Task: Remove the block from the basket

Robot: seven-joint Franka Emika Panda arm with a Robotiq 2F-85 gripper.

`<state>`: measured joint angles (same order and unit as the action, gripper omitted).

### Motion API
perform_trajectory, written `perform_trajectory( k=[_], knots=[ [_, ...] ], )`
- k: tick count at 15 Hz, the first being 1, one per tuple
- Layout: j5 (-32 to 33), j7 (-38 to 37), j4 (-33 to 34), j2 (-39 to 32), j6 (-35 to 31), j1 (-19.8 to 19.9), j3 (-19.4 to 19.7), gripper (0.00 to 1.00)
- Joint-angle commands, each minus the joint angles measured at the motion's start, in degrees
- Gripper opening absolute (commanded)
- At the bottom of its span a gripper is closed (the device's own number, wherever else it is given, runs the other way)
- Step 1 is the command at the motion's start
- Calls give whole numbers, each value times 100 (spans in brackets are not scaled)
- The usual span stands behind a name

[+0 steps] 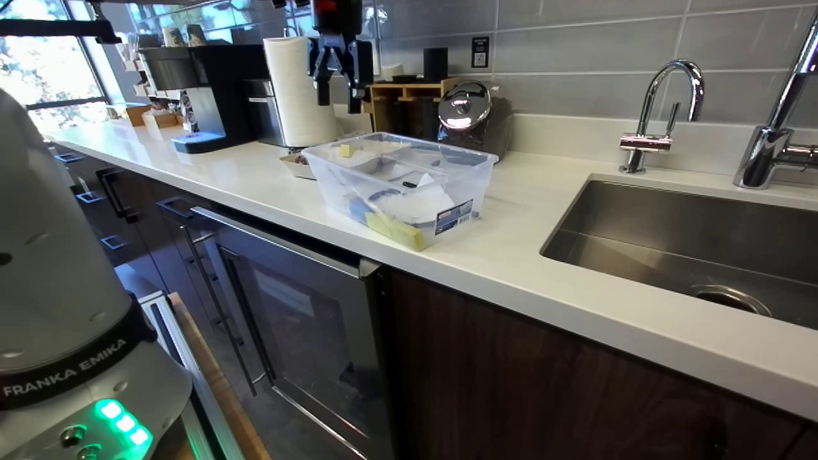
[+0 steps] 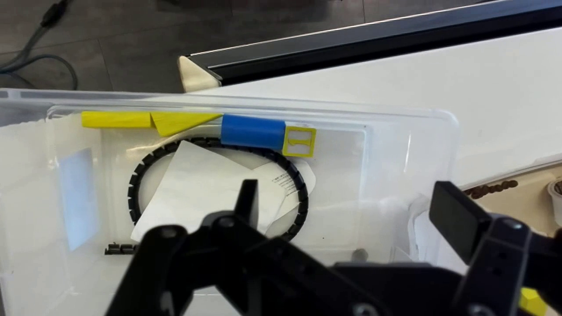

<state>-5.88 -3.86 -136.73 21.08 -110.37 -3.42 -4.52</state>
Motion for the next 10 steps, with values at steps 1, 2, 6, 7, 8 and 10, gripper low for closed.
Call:
perform_trajectory(
  k=[1,2,6,7,8,10],
  knots=[
    [-15,-295,196,-494,-97,-39,-110,100],
    [25,-305,205,-595,-136,-39,-125,100],
    [137,-226,288,-983,-250,-45,-137,100],
    [68,-188,180,-733,-108,-46,-95,100],
    [75,-186,194,-818,-158,-46,-94,100],
    [83,-186,219,-917,-199,-47,-94,100]
  ],
)
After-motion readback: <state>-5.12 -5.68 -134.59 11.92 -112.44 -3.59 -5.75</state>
